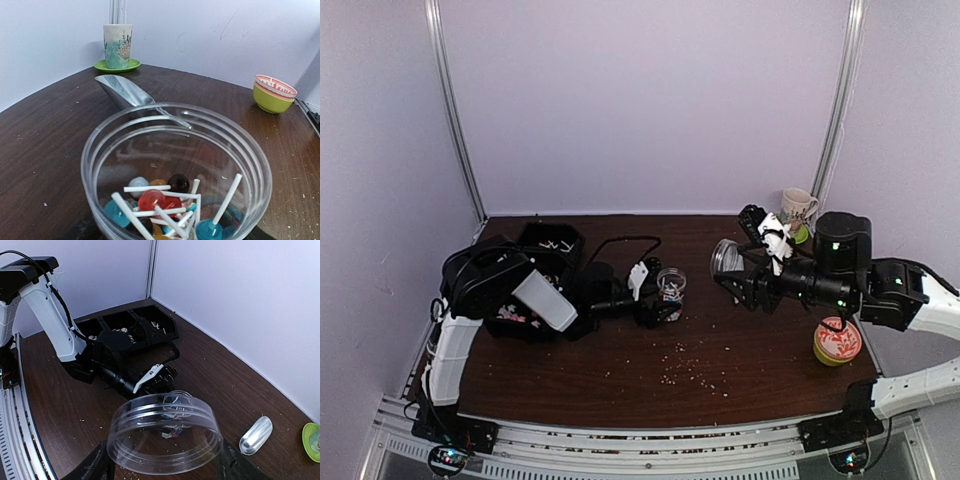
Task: Pack the candies
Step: Hold the packing bottle at the center of the board, then place the bottle lid on the packing bottle.
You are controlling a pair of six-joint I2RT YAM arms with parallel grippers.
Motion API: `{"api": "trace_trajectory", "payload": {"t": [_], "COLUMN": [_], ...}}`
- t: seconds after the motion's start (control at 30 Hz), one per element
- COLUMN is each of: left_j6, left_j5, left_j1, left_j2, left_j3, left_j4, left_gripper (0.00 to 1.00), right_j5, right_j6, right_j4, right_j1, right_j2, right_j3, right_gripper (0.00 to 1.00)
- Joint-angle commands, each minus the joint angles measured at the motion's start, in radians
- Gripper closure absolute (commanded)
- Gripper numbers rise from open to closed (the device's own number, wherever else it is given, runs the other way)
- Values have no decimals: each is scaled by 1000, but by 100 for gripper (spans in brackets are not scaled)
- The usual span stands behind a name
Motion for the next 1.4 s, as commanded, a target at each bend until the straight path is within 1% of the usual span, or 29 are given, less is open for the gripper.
{"api": "trace_trajectory", "payload": {"t": [0.0, 0.17, 0.3, 0.5, 0.7, 0.9, 1.03, 1.2, 1.37], "left_j6": [23, 21, 39, 82, 102, 90, 85, 81, 78], "left_j5": [41, 71, 77, 72, 91, 68, 41, 11, 16], "left_j1": [4, -1, -30, -93, -141, -145, -145, -145, -145], "left_j2": [1, -21, -37, -69, -96, -96, -96, -94, -77], "left_j3": [-1, -43, -69, -109, -161, -204, -231, -257, -245], "left_j4": [-1, 32, 33, 13, 45, 109, 142, 193, 207], "left_gripper": [27, 35, 35, 33, 29, 21, 18, 18, 18], "right_j5": [45, 47, 35, 5, -87, -145, -163, -173, -177], "right_j6": [23, 31, 33, 10, -11, -19, -18, -30, -48], "right_j4": [-77, -160, -219, -333, -456, -529, -564, -615, -698], "right_j1": [-16, -37, -56, -70, -76, -77, -77, -77, -77], "right_j2": [24, 65, 99, 171, 256, 329, 389, 482, 581], "right_j3": [62, 120, 164, 249, 326, 360, 394, 455, 538], "right_gripper": [37, 37, 37, 37, 36, 36, 35, 36, 35]}}
